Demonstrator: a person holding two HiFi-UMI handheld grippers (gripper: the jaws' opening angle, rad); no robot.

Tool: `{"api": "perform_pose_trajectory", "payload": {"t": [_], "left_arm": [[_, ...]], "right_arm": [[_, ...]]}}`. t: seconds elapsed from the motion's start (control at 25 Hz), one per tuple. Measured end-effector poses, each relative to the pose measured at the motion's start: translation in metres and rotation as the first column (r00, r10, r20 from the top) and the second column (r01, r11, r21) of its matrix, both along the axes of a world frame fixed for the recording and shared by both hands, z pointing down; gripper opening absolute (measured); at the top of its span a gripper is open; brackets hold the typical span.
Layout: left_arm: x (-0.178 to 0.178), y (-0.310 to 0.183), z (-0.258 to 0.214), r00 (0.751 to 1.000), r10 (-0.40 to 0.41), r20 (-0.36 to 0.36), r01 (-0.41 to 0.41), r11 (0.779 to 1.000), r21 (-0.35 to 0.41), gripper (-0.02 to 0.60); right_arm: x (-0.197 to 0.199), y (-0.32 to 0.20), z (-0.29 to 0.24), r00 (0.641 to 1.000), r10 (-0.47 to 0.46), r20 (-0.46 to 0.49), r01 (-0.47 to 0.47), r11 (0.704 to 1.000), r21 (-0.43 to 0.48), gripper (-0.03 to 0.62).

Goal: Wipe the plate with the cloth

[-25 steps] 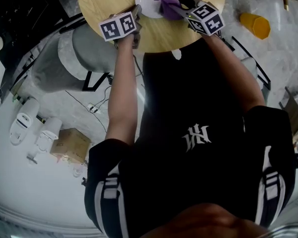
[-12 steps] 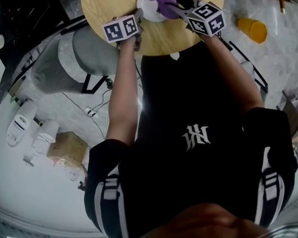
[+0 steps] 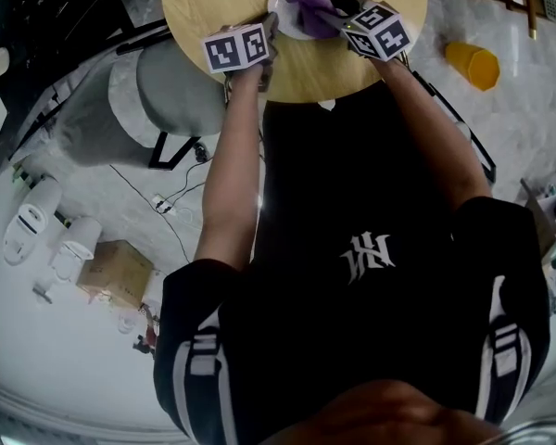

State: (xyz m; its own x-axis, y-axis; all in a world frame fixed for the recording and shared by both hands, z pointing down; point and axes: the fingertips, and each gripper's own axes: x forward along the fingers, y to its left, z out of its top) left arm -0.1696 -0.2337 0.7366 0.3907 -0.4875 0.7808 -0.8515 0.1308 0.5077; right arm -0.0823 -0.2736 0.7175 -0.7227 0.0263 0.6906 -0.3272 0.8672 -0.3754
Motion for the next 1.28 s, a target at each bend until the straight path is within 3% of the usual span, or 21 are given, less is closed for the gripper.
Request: {"api": "perform_pose_trajectory", "payload": {"t": [0.16, 0.4, 0.6, 0.72, 0.84, 1.04, 1.28], "left_arm": [[0.003, -0.001, 0.000, 1.000, 0.005, -0.011, -0.005, 1.000, 0.001, 0.057], [0.005, 0.001, 0.001, 1.000, 0.013, -0.003, -0.013, 1.000, -0.006, 0.057], [0.006, 0.001, 0.001, 1.000, 0.016, -0.001, -0.016, 1.000, -0.005, 0.057], [0.005, 0.001, 0.001, 1.000, 0.010, 0.003, -0.010, 1.000, -0.004, 0.057], [0.007, 0.001, 0.000, 1.000, 0.015, 0.008, -0.015, 1.000, -0.005, 0.057], [0.007, 0.002, 0.000, 1.000, 0.020, 0.008, -0.020, 1.000, -0.003, 0.057], [0.006, 0.004, 0.000, 1.000, 0.014, 0.001, -0.014, 1.000, 0.005, 0.057]], "right_arm": [[0.034, -0.021, -0.002, 0.998, 0.052, -0.019, -0.052, 0.998, 0.023, 0.106], [0.051, -0.039, -0.015, 0.991, 0.127, -0.043, -0.123, 0.989, 0.084, 0.104], [0.005, -0.026, -0.043, 0.981, 0.141, 0.137, -0.134, 0.989, -0.060, 0.105], [-0.037, -0.002, -0.035, 0.986, 0.053, 0.155, -0.038, 0.995, -0.096, 0.105], [-0.055, 0.011, -0.018, 0.992, 0.003, 0.123, 0.008, 0.996, -0.087, 0.105], [-0.020, -0.010, -0.002, 1.000, 0.011, 0.012, -0.011, 1.000, 0.019, 0.106], [0.036, -0.042, -0.005, 0.995, 0.099, -0.033, -0.097, 0.993, 0.060, 0.106]]}}
